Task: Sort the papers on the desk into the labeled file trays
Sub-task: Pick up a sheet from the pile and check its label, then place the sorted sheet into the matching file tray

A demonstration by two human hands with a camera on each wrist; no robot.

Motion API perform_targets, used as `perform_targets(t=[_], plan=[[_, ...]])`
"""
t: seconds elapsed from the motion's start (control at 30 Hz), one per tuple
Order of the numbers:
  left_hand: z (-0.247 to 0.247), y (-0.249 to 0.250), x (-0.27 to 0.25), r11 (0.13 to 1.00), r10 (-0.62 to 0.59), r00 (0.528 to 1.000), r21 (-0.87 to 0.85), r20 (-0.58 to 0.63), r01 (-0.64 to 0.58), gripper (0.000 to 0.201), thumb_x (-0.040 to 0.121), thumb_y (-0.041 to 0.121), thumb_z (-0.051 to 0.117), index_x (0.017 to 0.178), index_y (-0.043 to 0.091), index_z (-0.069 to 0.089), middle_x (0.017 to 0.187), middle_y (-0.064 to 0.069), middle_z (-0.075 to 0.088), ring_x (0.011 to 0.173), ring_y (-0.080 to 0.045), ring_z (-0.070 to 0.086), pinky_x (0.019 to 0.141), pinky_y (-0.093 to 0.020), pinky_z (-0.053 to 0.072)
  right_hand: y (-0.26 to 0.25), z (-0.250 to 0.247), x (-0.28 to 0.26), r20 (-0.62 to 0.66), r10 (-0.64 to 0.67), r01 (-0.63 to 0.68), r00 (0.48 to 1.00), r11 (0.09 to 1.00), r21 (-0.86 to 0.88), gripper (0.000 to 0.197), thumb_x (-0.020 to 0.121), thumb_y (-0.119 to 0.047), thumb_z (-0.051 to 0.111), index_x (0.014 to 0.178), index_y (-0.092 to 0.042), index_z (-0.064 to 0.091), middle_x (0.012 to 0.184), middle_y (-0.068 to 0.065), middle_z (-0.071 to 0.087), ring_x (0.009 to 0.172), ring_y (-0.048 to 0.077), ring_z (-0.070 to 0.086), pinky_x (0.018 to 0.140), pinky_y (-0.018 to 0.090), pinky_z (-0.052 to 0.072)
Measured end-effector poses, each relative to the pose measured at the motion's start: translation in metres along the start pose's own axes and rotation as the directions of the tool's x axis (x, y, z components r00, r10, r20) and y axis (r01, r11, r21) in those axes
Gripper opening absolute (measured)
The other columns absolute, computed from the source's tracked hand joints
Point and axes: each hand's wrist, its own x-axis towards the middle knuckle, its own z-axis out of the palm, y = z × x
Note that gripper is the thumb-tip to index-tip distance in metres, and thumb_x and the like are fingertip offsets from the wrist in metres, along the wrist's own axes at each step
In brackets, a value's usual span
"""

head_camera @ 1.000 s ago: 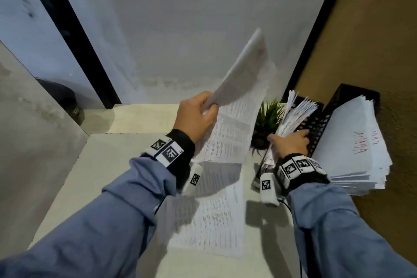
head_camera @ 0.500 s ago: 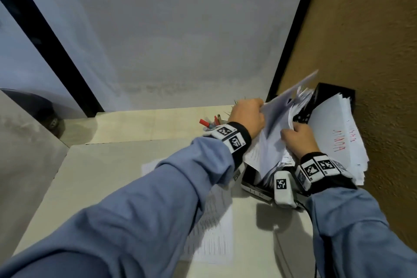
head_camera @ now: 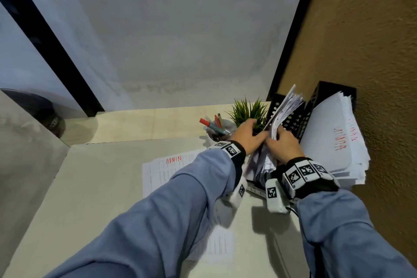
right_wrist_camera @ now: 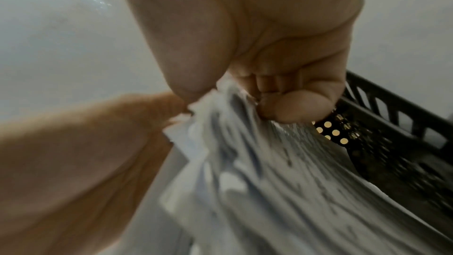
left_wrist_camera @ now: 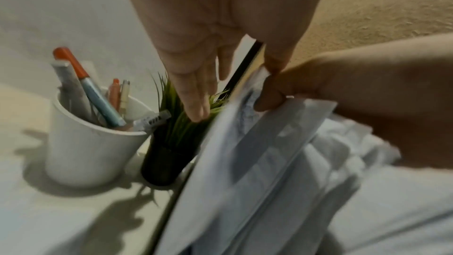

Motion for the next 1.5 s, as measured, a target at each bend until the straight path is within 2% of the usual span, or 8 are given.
perform_targets(t=[0.17,0.37,0.6,0.77,0.9,1.13,1.37,1.5], plan=[[-0.006,0.0,-0.016,0.934,0.105,0.994,0.343,0.01,-0.102,0.039,0.087,0.003,0.052,0.123,0.007,0.037,0.1,-0.021,0.062,0.09,-0.038,0.062,0.081,-0.049,0.053,-0.007,0.001,0.0,-0.075,0.053,-0.056,0.996,0.998,-0.038,0.033,0.085,-0.015,0.048,0.115,-0.004,0.054,0.112,0.022,0.06,0.102,0.037,0.057,0.083,0.035,0.044],[-0.014,0.047,0.008,0.853,0.228,0.973,0.475,0.038,-0.218,0.024,0.094,0.009,0.046,0.118,0.006,0.051,0.109,-0.018,0.064,0.098,-0.035,0.063,0.083,-0.04,0.05,-0.018,-0.012,-0.004,-0.201,-0.01,-0.007,0.979,0.996,-0.084,0.033,0.091,-0.021,0.044,0.118,-0.004,0.054,0.113,0.024,0.061,0.105,0.039,0.057,0.086,0.038,0.046],[-0.001,0.024,0.015,0.999,0.047,0.989,-0.014,0.138,-0.046,0.038,0.102,0.018,0.031,0.127,-0.001,0.052,0.129,-0.021,0.055,0.114,-0.032,0.054,0.096,-0.034,0.041,-0.003,-0.002,-0.005,-0.079,0.056,-0.065,0.995,0.991,-0.12,0.044,0.086,-0.03,0.05,0.126,-0.01,0.05,0.118,0.021,0.061,0.107,0.037,0.058,0.089,0.037,0.046],[-0.013,-0.046,-0.015,0.883,-0.169,0.983,-0.454,-0.069,0.12,0.028,0.098,0.027,0.04,0.11,0.01,0.059,0.101,-0.009,0.065,0.079,-0.021,0.062,0.07,-0.034,0.052,-0.01,0.007,-0.047,-0.303,-0.254,0.292,0.919,0.952,0.088,0.028,0.09,-0.032,0.056,0.113,-0.017,0.06,0.084,0.003,0.065,0.074,0.017,0.06,0.068,0.027,0.048],[-0.034,-0.146,-0.062,0.902,-0.43,0.863,-0.095,-0.265,0.42,0.022,0.089,0.015,0.051,0.108,0.009,0.06,0.114,-0.015,0.063,0.106,-0.032,0.06,0.093,-0.035,0.047,-0.004,0.057,-0.099,-0.031,-0.58,0.581,0.814,0.813,0.036,0.016,0.089,-0.032,0.053,0.076,-0.023,0.058,0.06,-0.007,0.055,0.053,0.007,0.051,0.053,0.021,0.04],[-0.036,-0.233,-0.135,0.622,-0.753,0.571,-0.07,-0.326,0.78,0.051,0.086,0.02,0.056,0.129,0.001,0.037,0.133,-0.018,0.041,0.12,-0.035,0.045,0.097,-0.041,0.04,0.056,0.166,-0.096,0.268,0.027,0.017,0.963,0.987,-0.159,0.015,0.083,-0.023,0.055,0.076,-0.014,0.047,0.1,0.01,0.047,0.097,0.025,0.052,0.074,0.024,0.037],[-0.026,-0.245,-0.147,0.619,-0.786,0.566,-0.331,-0.25,0.713,0.054,0.085,0.029,0.06,0.127,0.004,0.038,0.125,-0.013,0.052,0.111,-0.033,0.055,0.088,-0.034,0.046,0.044,0.189,-0.097,0.257,0.143,-0.16,0.956,0.986,0.046,0.015,0.081,-0.014,0.058,0.075,-0.02,0.045,0.094,0.003,0.045,0.079,0.018,0.045,0.062,0.022,0.035],[-0.023,-0.251,-0.156,0.723,-0.691,0.658,-0.328,-0.3,0.609,0.02,0.081,0.021,0.066,0.076,0.018,0.047,0.075,0.001,0.051,0.073,-0.021,0.05,0.068,-0.025,0.04,0.038,0.186,-0.102,0.276,0.204,-0.254,0.939,0.953,0.163,0.016,0.076,-0.005,0.064,0.09,-0.007,0.057,0.082,0.005,0.059,0.07,0.02,0.055,0.054,0.022,0.04]])
